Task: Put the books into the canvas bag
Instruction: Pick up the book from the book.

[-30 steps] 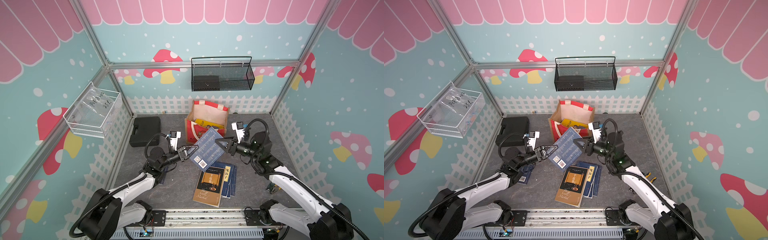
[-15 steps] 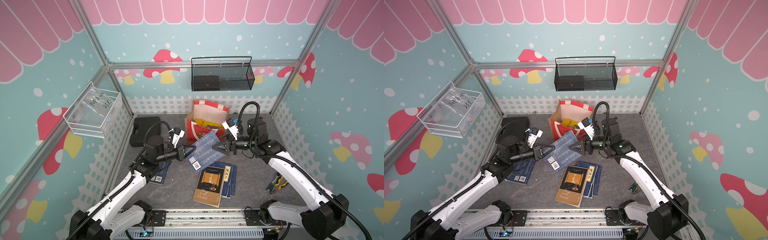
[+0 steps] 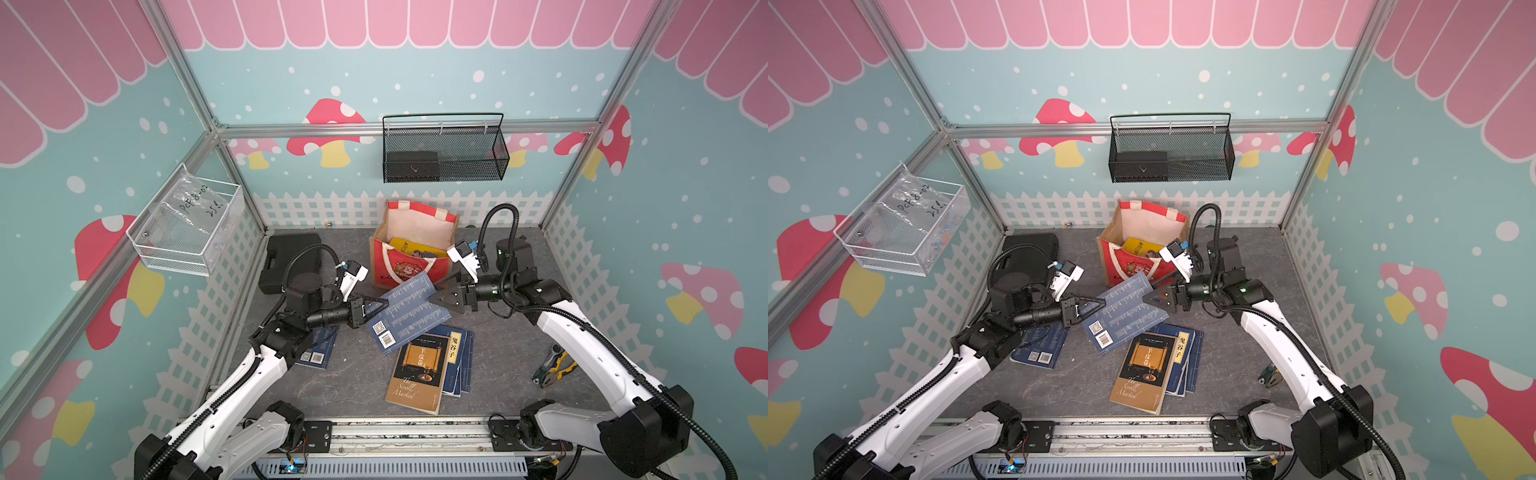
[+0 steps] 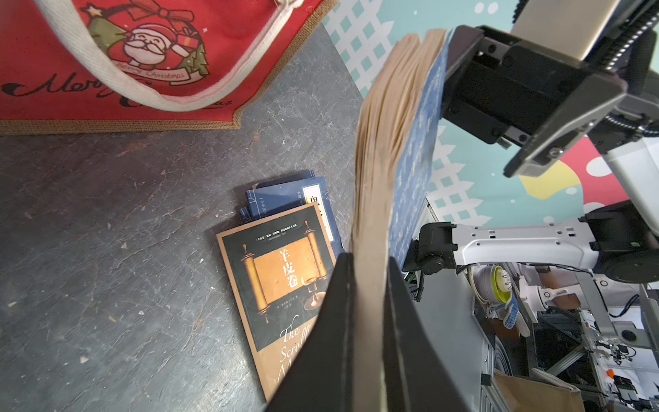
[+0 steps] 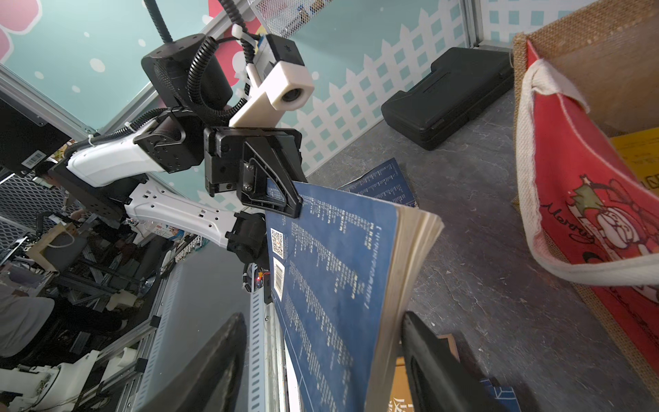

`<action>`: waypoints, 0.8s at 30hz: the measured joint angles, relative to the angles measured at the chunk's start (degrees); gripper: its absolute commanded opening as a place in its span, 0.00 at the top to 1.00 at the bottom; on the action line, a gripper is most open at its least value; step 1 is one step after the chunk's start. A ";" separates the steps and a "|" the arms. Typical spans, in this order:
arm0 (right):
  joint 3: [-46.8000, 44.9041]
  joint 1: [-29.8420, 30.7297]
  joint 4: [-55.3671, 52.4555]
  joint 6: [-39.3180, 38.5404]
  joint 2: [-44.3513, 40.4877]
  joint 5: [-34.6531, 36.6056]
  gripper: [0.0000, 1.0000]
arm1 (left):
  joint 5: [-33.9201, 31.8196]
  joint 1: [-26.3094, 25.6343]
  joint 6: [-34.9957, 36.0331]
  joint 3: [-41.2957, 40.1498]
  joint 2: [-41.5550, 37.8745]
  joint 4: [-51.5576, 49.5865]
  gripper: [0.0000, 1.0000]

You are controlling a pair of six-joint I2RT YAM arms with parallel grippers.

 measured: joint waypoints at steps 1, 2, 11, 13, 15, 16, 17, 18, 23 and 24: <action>-0.17 -0.02 0.02 0.00 0.07 0.28 0.29 | 0.28 0.00 0.04 0.00 -0.26 0.02 1.00; -0.28 -0.04 -0.02 -0.02 0.17 0.57 0.29 | 0.55 0.00 0.15 0.00 -0.52 0.04 1.00; -1.55 -0.02 -0.42 -0.07 1.20 1.31 0.33 | 2.27 0.00 0.76 0.20 -2.64 0.39 1.00; -1.55 -0.02 -0.26 0.17 1.20 0.72 0.48 | 2.43 0.00 0.83 0.31 -2.73 0.44 1.00; -1.66 -0.02 0.33 0.66 1.18 -0.52 0.67 | 2.43 0.00 0.85 0.33 -2.75 0.42 1.00; -1.79 -0.02 0.92 0.92 1.18 -1.16 0.73 | 2.40 0.00 0.87 0.33 -2.75 0.37 1.00; -1.97 -0.02 1.57 1.60 1.11 -1.90 0.78 | 2.38 0.00 1.01 0.33 -2.75 0.20 1.00; -2.21 -0.04 2.49 2.36 0.98 -2.93 0.85 | 2.32 0.00 1.05 0.33 -2.75 0.02 1.00; -2.97 0.09 7.52 6.86 0.04 -5.99 1.00 | 2.03 1.11 2.08 0.85 -2.75 -0.85 0.49; -2.97 0.24 8.35 7.65 -0.17 -5.95 1.00 | 1.90 1.25 2.34 1.31 -2.80 -1.27 0.35</action>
